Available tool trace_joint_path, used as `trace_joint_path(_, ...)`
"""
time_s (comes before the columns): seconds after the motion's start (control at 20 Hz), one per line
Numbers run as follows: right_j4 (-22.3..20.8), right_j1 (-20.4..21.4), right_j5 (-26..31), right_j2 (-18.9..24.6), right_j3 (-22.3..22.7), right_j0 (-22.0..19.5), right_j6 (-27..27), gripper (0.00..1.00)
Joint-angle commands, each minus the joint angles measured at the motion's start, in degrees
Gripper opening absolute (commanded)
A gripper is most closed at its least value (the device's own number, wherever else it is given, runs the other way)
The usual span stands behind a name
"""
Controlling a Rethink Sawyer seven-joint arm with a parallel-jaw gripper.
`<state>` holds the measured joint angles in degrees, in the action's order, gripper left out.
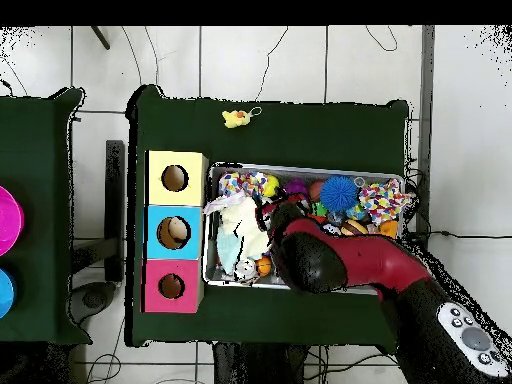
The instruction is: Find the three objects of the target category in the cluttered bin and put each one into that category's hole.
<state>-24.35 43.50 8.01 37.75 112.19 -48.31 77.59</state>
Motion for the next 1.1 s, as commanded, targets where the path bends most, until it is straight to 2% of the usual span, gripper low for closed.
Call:
trace_joint_path(0.05,9.3,-2.6,10.4,-10.7,-14.8,5.5,14.4,1.0)
trace_joint_path(0.25,14.5,-1.1,9.5,-10.6,-9.5,4.7,16.4,1.0)
trace_joint_path(0.35,14.9,-1.2,7.0,-7.1,-5.0,0.6,13.6,1.0)
trace_joint_path(0.45,14.2,-2.5,5.2,-4.1,-2.2,-3.5,10.9,1.0)
trace_joint_path(0.55,14.0,-2.6,4.9,-2.9,-1.1,-5.3,9.4,1.0)
trace_joint_path(0.7,15.3,-2.4,7.5,-3.2,-2.5,-4.9,8.8,1.0)
trace_joint_path(1.1,16.1,-2.6,8.0,-4.8,-4.6,-2.2,9.4,1.0)
